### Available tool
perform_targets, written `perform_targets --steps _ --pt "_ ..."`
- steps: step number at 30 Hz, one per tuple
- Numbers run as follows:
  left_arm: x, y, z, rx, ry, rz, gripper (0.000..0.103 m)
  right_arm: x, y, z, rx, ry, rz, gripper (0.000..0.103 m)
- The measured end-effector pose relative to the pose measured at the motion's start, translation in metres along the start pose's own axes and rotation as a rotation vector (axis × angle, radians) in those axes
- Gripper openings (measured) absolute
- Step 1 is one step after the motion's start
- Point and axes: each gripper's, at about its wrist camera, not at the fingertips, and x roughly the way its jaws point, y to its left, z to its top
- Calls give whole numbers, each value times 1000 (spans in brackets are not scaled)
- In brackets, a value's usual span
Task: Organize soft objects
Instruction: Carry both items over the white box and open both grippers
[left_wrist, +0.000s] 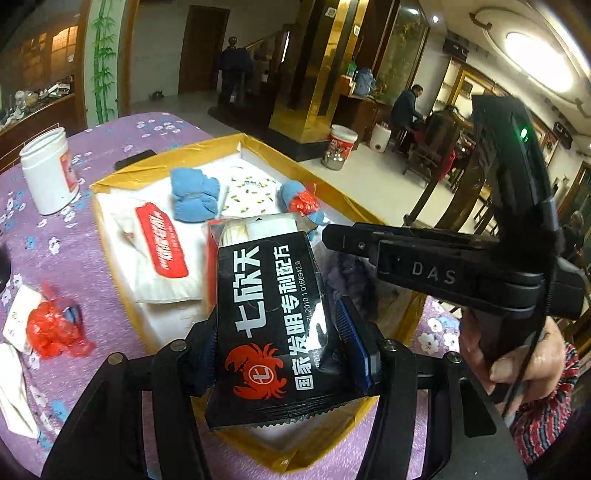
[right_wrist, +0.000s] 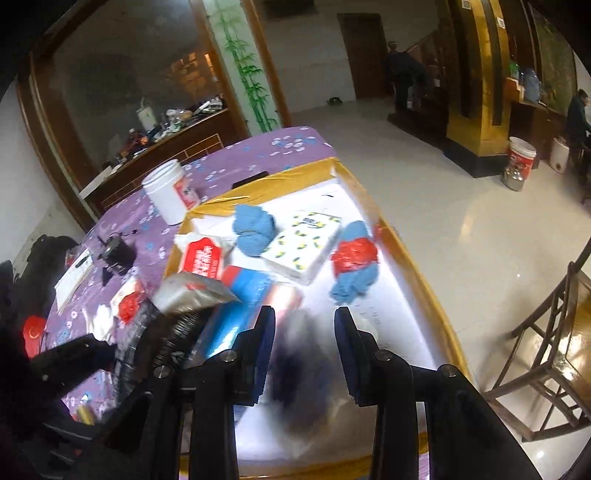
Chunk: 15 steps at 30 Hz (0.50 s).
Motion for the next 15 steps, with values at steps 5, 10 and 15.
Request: perform_targets --steps 5,10,15 --pt "6 -12 2 21 0 23 56 -1 -12 -1 26 -3 23 36" --pt "12 -22 1 44 40 15 61 -11 -19 -2 60 -32 41 38" --pt "4 -26 2 54 29 9 63 -19 -20 -3 73 -45 55 41"
